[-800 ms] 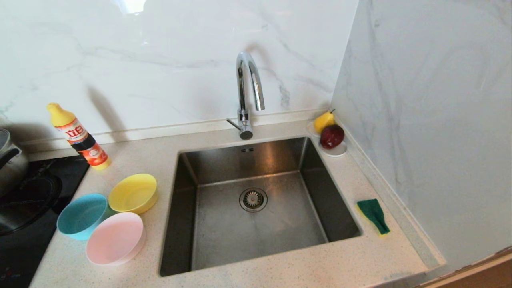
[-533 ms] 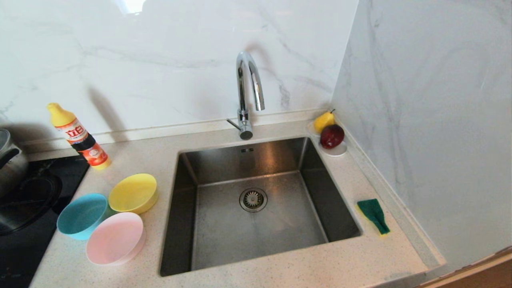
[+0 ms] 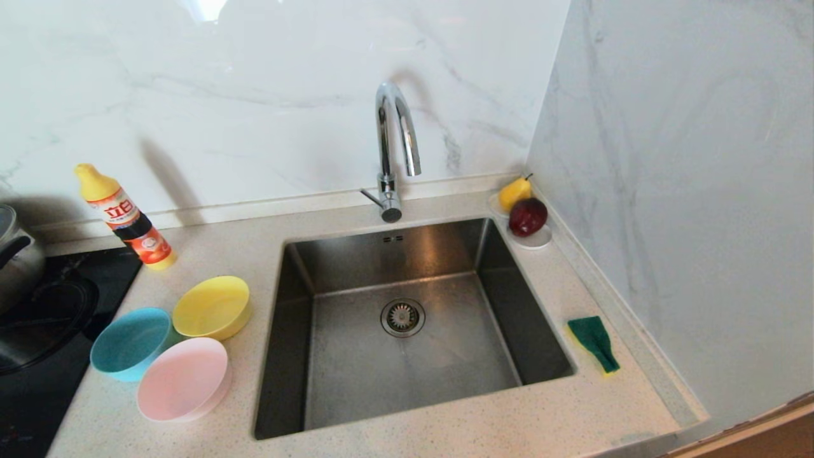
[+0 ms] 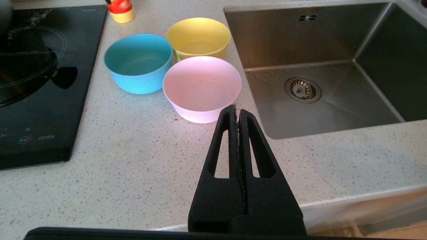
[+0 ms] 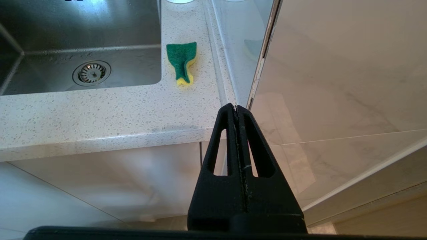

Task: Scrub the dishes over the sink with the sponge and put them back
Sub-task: Grab the dish soap

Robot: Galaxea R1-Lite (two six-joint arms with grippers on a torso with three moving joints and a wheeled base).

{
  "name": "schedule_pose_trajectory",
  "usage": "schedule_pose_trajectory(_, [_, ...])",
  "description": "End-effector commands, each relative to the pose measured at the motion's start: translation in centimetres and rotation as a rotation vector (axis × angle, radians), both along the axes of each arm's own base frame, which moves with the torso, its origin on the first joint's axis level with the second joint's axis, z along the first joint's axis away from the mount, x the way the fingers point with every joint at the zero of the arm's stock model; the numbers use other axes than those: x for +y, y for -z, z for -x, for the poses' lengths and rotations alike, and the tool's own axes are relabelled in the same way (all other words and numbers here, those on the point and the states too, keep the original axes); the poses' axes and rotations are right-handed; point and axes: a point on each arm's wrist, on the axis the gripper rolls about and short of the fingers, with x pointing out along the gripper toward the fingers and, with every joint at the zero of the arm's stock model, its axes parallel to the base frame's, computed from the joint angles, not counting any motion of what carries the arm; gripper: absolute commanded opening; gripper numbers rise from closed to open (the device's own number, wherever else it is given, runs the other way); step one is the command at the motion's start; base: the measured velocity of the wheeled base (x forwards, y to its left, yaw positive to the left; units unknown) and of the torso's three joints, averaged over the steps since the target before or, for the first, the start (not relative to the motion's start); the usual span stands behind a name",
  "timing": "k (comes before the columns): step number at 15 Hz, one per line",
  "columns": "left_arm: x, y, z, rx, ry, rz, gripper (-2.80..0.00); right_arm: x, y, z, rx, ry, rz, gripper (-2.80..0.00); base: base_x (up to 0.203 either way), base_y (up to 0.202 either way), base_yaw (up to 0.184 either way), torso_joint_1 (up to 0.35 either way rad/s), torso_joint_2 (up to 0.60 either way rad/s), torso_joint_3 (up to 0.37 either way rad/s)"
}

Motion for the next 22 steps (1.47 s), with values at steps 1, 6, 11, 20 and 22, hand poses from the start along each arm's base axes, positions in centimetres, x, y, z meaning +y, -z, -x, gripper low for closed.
schedule_pose_trajectory(1, [0.0, 0.5, -0.2, 0.020, 0.000, 0.000, -2.80, 0.0, 0.0, 0.0, 0.000, 0.000, 0.000, -2.80, 0.000, 0.000, 0.000, 0.000, 0.00, 0.000])
schedule_pose_trajectory(6, [0.0, 0.6, -0.2, 0.025, 0.001, -0.046, -2.80, 0.0, 0.0, 0.0, 0.000, -0.002, 0.000, -2.80, 0.000, 0.000, 0.000, 0.000, 0.00, 0.000])
schedule_pose_trajectory(11, [0.0, -1.9, 0.6, -0.064, -0.025, -0.033, -2.80, 0.0, 0.0, 0.0, 0.000, -0.002, 0.000, -2.80, 0.000, 0.000, 0.000, 0.000, 0.00, 0.000])
schedule_pose_trajectory(20, [0.5, -19.4, -8.3, 0.049, -0.194, 0.044, -2.80, 0.0, 0.0, 0.0, 0.000, -0.002, 0.000, -2.80, 0.000, 0.000, 0.000, 0.000, 0.00, 0.000])
schedule_pose_trajectory(22, [1.1, -20.8, -13.6, 0.112, -0.256, 0.074, -2.80, 0.0, 0.0, 0.0, 0.000, 0.000, 0.000, -2.80, 0.000, 0.000, 0.000, 0.000, 0.00, 0.000])
